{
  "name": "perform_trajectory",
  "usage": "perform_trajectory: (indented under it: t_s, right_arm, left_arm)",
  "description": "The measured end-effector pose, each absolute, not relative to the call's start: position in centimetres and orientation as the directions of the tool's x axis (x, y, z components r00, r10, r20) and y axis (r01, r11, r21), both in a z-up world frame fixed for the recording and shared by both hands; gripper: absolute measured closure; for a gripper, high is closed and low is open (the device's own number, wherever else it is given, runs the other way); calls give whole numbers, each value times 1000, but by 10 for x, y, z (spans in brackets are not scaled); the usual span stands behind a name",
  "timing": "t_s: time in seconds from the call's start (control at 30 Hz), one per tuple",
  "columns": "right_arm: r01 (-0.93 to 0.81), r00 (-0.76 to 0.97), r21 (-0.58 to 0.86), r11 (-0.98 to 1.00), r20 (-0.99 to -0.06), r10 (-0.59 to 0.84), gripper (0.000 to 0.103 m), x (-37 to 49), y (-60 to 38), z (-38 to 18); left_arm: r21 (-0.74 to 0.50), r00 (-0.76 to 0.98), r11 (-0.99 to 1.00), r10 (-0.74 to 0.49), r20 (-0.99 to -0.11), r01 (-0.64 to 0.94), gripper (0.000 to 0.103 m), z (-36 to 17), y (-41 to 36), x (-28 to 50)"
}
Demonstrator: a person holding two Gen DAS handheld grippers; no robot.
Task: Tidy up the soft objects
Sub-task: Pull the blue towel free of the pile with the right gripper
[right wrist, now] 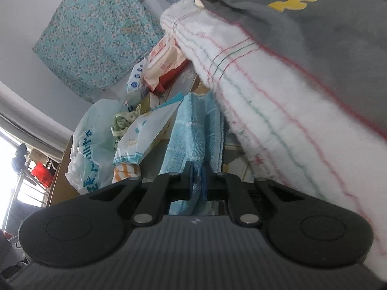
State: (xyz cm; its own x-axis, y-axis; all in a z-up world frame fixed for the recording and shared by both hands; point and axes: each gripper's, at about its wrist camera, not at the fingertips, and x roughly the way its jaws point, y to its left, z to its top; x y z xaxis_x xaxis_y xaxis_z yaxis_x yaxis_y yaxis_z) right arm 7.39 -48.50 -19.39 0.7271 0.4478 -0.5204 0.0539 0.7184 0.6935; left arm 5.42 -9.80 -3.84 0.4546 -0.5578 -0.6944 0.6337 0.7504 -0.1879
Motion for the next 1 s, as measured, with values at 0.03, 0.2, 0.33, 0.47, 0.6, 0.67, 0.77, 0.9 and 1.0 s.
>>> perform_trajectory:
  t_s: [0.03, 0.2, 0.33, 0.47, 0.6, 0.67, 0.77, 0.9, 1.0]
  right_arm:
    - [57, 729, 692, 720, -521, 444, 97, 75, -486, -194]
    - [38, 746, 637, 770, -530, 402, 97, 79, -481, -189]
    - [22, 756, 598, 801, -535, 378, 97, 77, -481, -187]
    - [4, 762, 568, 823, -534, 365, 97, 74, -480, -186]
    - [-18, 766, 522, 853, -541, 347, 94, 70, -475, -182]
    - [-20, 766, 516, 857, -542, 344, 94, 68, -475, -181]
    - [-16, 768, 537, 844, -534, 354, 91, 64, -480, -180]
    - [-10, 769, 574, 819, -519, 373, 88, 62, -486, -179]
    - [-6, 772, 574, 819, -518, 368, 83, 59, -484, -176]
  left_arm:
    - [-184, 455, 750, -556, -696, 636, 33, -40, -103, 55]
    - [-142, 483, 764, -528, -699, 629, 36, -41, -126, 60]
    - [-125, 490, 775, -506, -710, 620, 39, -43, -142, 67]
    - [-119, 474, 785, -478, -740, 608, 45, -51, -159, 77]
    - [-110, 453, 798, -443, -774, 593, 51, -61, -171, 85]
    - [-103, 447, 800, -432, -783, 592, 52, -66, -176, 88]
    - [-88, 448, 798, -421, -789, 596, 54, -70, -182, 88]
    - [-81, 448, 798, -415, -792, 597, 55, -73, -186, 90]
    - [-80, 448, 797, -415, -792, 598, 55, -73, -187, 89]
